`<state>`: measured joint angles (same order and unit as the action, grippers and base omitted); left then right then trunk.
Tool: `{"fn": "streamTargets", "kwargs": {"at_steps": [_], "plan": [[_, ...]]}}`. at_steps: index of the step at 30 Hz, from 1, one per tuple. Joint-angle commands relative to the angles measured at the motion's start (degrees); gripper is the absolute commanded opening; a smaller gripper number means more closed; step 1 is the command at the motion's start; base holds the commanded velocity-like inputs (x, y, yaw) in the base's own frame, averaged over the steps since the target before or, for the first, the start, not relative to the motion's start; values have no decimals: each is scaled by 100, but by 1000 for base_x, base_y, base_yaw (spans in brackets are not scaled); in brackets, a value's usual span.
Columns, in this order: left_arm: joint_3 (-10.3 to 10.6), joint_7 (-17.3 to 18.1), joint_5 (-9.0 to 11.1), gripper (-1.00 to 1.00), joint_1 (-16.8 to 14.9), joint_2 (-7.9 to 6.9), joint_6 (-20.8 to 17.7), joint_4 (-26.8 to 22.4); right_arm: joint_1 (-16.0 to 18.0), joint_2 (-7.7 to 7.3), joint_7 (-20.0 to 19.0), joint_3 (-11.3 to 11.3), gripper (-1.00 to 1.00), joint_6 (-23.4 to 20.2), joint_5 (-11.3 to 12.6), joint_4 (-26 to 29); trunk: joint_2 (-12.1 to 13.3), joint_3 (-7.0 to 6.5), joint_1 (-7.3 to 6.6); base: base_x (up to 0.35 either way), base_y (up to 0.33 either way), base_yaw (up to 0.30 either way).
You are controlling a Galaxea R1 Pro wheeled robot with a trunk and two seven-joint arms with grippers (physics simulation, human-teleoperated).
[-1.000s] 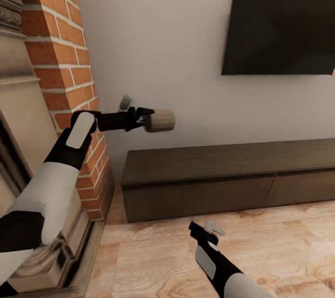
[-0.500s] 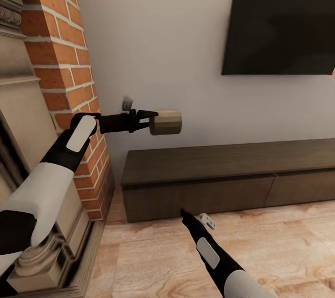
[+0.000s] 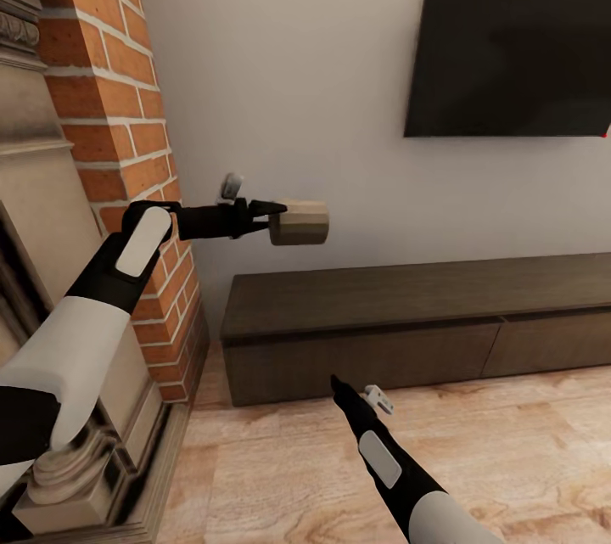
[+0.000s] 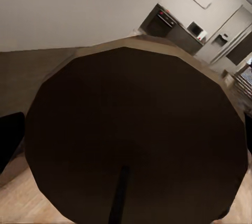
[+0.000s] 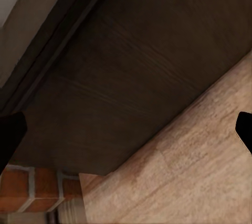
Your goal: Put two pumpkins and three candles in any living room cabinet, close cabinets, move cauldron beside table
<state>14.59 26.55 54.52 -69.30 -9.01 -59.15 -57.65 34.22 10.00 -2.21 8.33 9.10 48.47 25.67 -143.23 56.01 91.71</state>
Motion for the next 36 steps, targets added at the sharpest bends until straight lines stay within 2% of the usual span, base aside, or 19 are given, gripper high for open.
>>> {"fn": "streamTargets", "kwargs": {"at_steps": [1, 5, 10, 11, 12, 14, 17, 24, 25, 27, 29, 30, 32, 36], "plan": [[4, -144, -55, -100, -4, 0, -9, -23, 6, 0, -24, 40, 100, 78, 46, -15, -2, 5, -1, 0, 0, 0], [9, -380, -84, -100, -4, 28, -8, -58, 6, 0, -31, 29, 100, 114, 52, -63, -2, 5, -1, 0, 0, 0], [123, -654, -188, -100, -4, 234, 4, -69, 6, 0, -87, -4, 100, 125, 76, -93, -2, 5, -1, 0, 0, 0], [360, -1006, -349, -100, -4, 529, 15, -46, 6, 0, -134, -13, 100, 127, 91, -102, -2, 5, -1, 0, 0, 0], [417, -1098, -406, -100, -4, 682, 16, -33, 6, 0, -141, -14, 100, 127, 92, -103, -2, 5, -1, 31, 0, 0], [438, -1159, -443, -100, -4, 809, 17, -46, 6, 0, -145, -15, 100, 127, 92, -100, -2, 5, -1, 84, 0, 0], [450, -1195, -463, -100, -4, 895, 18, -61, 6, 0, -153, -16, 100, 122, 101, -98, -2, 5, -1, 174, 0, 0], [443, -1193, -459, -100, -4, 910, 12, -295, 6, 0, -103, -26, 100, 104, 106, -98, -2, 5, -1, 318, 0, 0], [451, -1189, -439, -100, -4, 913, 10, -357, 3, 0, -364, -167, 100, 52, 454, -101, -2, 5, -1, 338, 0, 0], [446, -1184, -421, -100, -4, 913, 9, -364, 3, -91, -659, -192, 100, -25, 625, -122, -2, 5, -1, 326, 0, 0], [452, -1163, -399, -100, -4, 914, 10, -368, 3, -298, -1444, -214, 100, -437, 963, -197, -2, 5, -1, 144, 0, 0], [453, -1159, -396, -100, -4, 915, 12, -368, 3, -331, -1601, -218, 100, -538, 1042, -226, -2, 5, -1, 90, 0, 0], [456, -1139, -381, -100, -4, 917, 13, -369, 4, -443, -2158, -234, 100, -858, 1434, -428, -2, 5, -1, 43, 0, 0], [461, -1133, -374, -100, -4, 918, 10, -382, 5, -531, -2386, -235, 100, -973, 1719, -556, -2, 5, -1, 14, 0, 0]]}}
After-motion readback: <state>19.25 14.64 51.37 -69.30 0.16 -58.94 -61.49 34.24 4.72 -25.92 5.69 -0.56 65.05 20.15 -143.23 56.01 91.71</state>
